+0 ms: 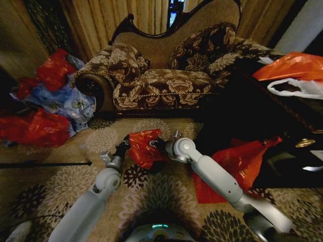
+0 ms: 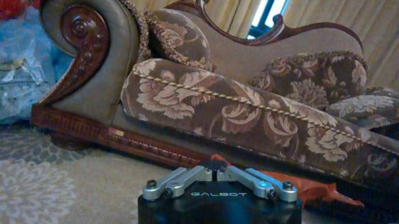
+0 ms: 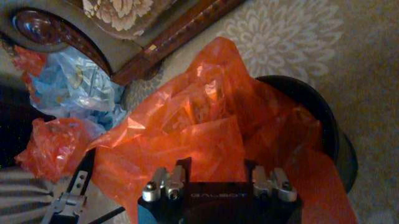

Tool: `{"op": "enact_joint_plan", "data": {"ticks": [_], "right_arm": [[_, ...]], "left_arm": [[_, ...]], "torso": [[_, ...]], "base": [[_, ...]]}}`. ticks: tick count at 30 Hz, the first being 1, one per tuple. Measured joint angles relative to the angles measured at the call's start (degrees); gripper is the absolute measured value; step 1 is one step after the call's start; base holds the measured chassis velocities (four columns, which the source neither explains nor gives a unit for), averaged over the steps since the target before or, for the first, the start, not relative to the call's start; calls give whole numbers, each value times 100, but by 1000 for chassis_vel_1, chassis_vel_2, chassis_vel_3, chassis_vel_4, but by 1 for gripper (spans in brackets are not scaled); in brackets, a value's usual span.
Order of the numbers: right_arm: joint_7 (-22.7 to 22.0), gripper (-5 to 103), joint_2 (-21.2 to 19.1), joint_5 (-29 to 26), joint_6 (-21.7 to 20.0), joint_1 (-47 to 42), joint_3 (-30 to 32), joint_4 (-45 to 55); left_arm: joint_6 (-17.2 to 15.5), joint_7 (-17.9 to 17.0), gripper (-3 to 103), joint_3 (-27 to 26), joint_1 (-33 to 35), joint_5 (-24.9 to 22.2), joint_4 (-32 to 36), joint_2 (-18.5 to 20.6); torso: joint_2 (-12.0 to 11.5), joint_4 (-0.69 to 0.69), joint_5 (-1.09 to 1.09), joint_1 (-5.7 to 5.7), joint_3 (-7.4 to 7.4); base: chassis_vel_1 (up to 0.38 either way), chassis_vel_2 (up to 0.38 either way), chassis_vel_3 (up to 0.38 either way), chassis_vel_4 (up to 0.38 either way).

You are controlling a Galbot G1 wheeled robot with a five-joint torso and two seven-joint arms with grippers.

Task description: Place a garbage bag over the trash bin.

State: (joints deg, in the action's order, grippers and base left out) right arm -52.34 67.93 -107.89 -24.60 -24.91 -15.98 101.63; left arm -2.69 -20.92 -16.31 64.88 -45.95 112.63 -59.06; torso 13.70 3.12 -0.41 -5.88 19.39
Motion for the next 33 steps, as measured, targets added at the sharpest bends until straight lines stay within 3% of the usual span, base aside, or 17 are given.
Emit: {"op": "enact_joint_plan", "data": {"ticks": [1, 7, 9, 11, 13, 14, 18, 21, 22, 23, 25, 28, 29, 32, 33], "right_arm": [[0, 49, 0, 0, 0, 0, 0, 0], [242, 22, -60, 317, 256, 11, -133, 159], [281, 22, -68, 368, 270, 7, -148, 181], [375, 12, -91, 489, 303, 0, -175, 266], [432, 12, -111, 517, 352, 0, -178, 349], [477, 3, -130, 525, 384, 4, -177, 419], [630, 1, -193, 631, 427, 13, -152, 598], [930, 0, -278, 1052, 472, 14, -167, 702], [1199, 0, -343, 1425, 522, 36, -207, 732], [1362, 0, -380, 1632, 566, 72, -228, 738], [1452, 0, -399, 1736, 592, 106, -231, 738], [1670, 0, -435, 1995, 646, 266, -200, 686], [1670, 0, -435, 1995, 646, 266, -200, 686], [1817, 0, -494, 2182, 669, 387, -122, 663], [1834, 0, -502, 2207, 670, 397, -114, 667]], "left_arm": [[0, 0, 0, 0, 0, 0, 0, 0], [66, 0, 0, 17, -10, 34, -53, -85], [71, 2, 0, 21, -19, 35, -62, -99], [82, 2, 0, 42, -49, 46, -97, -138], [82, 2, 0, 52, -62, 53, -106, -156], [82, 1, 0, 57, -69, 59, -113, -169], [82, -4, 0, 62, -73, 101, -136, -204], [78, -14, 0, 62, -56, 149, -152, -231], [62, -26, -3, 67, -46, 186, -155, -249], [50, -36, 2, 75, -43, 205, -155, -263], [45, -40, 2, 82, -42, 213, -155, -271], [41, -58, 19, 98, -43, 226, -140, -281], [41, -58, 19, 98, -43, 226, -140, -281], [33, -76, 34, 81, -11, 223, -106, -232], [33, -77, 34, 75, -1, 222, -100, -223]], "torso": [[0, 0, 0, 0, 0], [0, 0, 0, 0, 0], [0, 0, 0, 0, 0], [0, 0, 0, 0, 0], [0, 0, 0, 0, 0], [0, 0, 0, 0, 0], [0, 0, 0, 0, 0], [0, 0, 0, 0, 0], [0, 0, 1, 0, 0], [0, 0, 1, 0, 0], [0, 0, 0, 0, 0], [0, 0, 0, 0, 0], [0, 0, 0, 0, 0], [0, 0, 1, 0, 0], [0, 0, 1, 0, 0]], "base": [[0, 0, 0, 0], [0, 0, 0, 0], [0, 0, 0, 0], [0, 0, 0, 0], [0, 0, 0, 0], [0, 0, 0, 0], [0, 0, 0, 0], [0, 0, 0, 0], [0, 0, 0, 0], [0, 0, 0, 0], [0, 0, 0, 0], [0, 0, 0, 0], [0, 0, 0, 0], [0, 0, 0, 0], [0, 0, 0, 0]]}}
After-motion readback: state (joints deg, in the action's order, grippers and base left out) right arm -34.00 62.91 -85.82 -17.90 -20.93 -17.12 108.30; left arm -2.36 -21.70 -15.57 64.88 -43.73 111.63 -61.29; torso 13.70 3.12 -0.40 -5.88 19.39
